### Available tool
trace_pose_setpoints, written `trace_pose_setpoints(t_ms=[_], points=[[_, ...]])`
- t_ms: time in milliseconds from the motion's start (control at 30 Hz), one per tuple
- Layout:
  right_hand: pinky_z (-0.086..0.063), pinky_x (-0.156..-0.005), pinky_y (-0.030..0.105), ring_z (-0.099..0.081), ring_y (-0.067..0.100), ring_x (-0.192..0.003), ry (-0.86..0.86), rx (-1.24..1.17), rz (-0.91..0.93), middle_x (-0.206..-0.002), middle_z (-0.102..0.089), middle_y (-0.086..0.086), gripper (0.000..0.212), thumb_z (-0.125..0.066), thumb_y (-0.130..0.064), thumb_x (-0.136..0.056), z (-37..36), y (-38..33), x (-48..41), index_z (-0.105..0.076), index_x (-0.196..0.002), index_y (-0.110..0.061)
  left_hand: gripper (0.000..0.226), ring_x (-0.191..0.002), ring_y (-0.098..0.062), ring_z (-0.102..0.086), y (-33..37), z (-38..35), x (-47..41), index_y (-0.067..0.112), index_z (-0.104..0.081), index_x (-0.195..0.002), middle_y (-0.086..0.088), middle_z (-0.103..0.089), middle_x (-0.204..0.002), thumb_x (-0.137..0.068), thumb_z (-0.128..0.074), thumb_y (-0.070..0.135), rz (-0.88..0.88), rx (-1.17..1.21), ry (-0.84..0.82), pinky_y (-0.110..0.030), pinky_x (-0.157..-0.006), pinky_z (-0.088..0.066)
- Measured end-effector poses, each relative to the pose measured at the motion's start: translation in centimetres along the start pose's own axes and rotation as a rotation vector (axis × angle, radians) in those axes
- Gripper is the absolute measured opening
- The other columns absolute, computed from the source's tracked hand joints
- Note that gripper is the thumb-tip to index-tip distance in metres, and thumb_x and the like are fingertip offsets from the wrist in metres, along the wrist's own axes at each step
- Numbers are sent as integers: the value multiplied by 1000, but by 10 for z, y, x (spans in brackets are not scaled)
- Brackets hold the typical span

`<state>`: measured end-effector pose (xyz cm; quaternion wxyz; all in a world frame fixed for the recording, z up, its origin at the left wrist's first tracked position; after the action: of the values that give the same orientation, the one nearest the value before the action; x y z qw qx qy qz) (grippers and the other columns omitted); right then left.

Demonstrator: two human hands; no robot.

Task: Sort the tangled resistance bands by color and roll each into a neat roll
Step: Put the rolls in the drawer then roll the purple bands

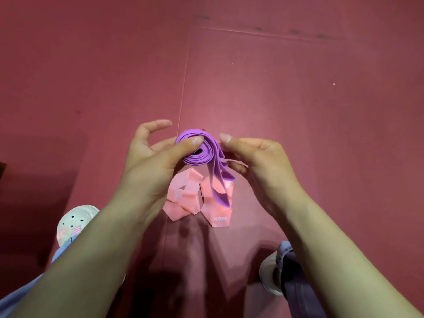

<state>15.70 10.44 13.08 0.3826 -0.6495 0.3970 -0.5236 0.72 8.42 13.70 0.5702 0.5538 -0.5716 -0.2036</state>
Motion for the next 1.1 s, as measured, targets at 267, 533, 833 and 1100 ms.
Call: trace_pose_setpoints(t_ms=[267,533,833,1100], points=[[-52,-84,34,-61,20,-82,-224,-290,-395,-91,-64,6,44,-74,-30,-59,3,3,2,-61,-99,-17,68,-59,-11,-66,10,-2,4,15,-51,-119,-4,-71,-75,-55,-71,8,-39,57,-245,-19,-57,-53],[-49,-93,53,-62,34,-111,-444,-491,-597,-123,-63,15,64,-70,-41,-69,0,7,10,-61,-121,-5,67,-62,-9,-66,12,-4,7,14,-49,-123,-3,-69,-81,-63,-75,5,-86,56,-298,-17,-56,-52],[-55,-86,46,-68,31,-97,-349,-582,-563,-112,-68,12,58,-74,-41,-62,-2,8,6,-68,-111,-11,69,-84,-14,-69,-1,-2,5,14,-51,-125,-13,-69,-108,-64,-83,14,-17,-65,-333,-22,-72,-55],[-56,-67,28,-69,18,-69,-82,-97,-415,-88,-74,4,60,-84,-36,-51,0,10,1,-67,-104,-11,48,-89,-17,-65,-3,6,-1,23,-63,-112,-2,-70,-99,-63,-63,22,192,-188,-355,-40,-84,-51]])
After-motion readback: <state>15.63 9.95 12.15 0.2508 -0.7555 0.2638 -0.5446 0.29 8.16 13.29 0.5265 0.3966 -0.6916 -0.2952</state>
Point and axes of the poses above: each hand's wrist, its own x-axis away from the middle knuckle, its own z-axis out of the back of the hand, y = z × x, the point moved 1 cm from there along -x, towards the middle knuckle
